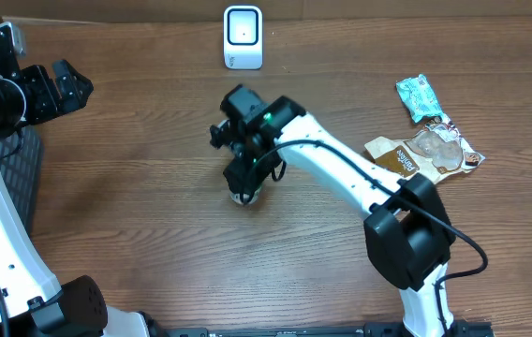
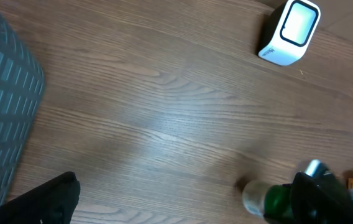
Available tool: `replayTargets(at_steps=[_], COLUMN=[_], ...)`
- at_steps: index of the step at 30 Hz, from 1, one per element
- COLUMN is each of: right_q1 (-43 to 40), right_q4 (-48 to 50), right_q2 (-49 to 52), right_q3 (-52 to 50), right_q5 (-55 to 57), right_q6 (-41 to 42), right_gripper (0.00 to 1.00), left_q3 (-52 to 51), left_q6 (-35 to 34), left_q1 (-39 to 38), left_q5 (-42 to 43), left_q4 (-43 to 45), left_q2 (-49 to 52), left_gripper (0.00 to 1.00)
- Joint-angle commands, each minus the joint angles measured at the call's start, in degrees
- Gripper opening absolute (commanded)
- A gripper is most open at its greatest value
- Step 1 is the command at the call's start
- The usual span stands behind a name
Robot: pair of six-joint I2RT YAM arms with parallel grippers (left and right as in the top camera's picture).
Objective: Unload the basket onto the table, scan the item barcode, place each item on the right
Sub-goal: 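Carry the jar up and tilt it toward the white scanner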
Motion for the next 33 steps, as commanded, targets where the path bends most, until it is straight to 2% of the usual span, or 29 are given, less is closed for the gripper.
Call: replayTargets(at_steps=[1, 6, 14, 18, 25, 33], right_q1=[-2.25, -5.66, -18.01, -25.49, -32.04, -31.91], right_q4=[-1.09, -2.19, -1.11, -1.14, -1.11, -0.09], right_q2=[-4.17, -7.3, -13.03, -13.75, -13.75, -13.75], right_q3=[3.82, 4.59, 4.76, 4.76, 4.76, 4.76], right_q5=[-6.73, -16.76, -46.9, -61.77, -67.65, -65.81], right_q6=[0.68, 0.68, 0.66, 0.66, 0.44, 0.24], right_gripper=[0.56, 0.53, 0.53, 0.57, 0.57, 0.53], left_q3=[0.83, 0.83, 0.83, 0.83, 0.83, 0.83], left_q6=[1.09, 1.09, 1.07, 1.09, 1.09, 1.09], left_q1=[-0.37, -0.37, -0.37, -0.37, -0.37, -0.37], left_q5=[0.44, 0.46, 0.44, 0.44, 0.44, 0.44], left_q4=[0.04, 0.04, 0.04, 0.04, 0.04, 0.04], left_q2=[-0.39, -0.39, -0.39, -0.39, -0.39, -0.39], left_gripper=[1.0, 1.0, 0.99, 1.0, 1.0, 1.0])
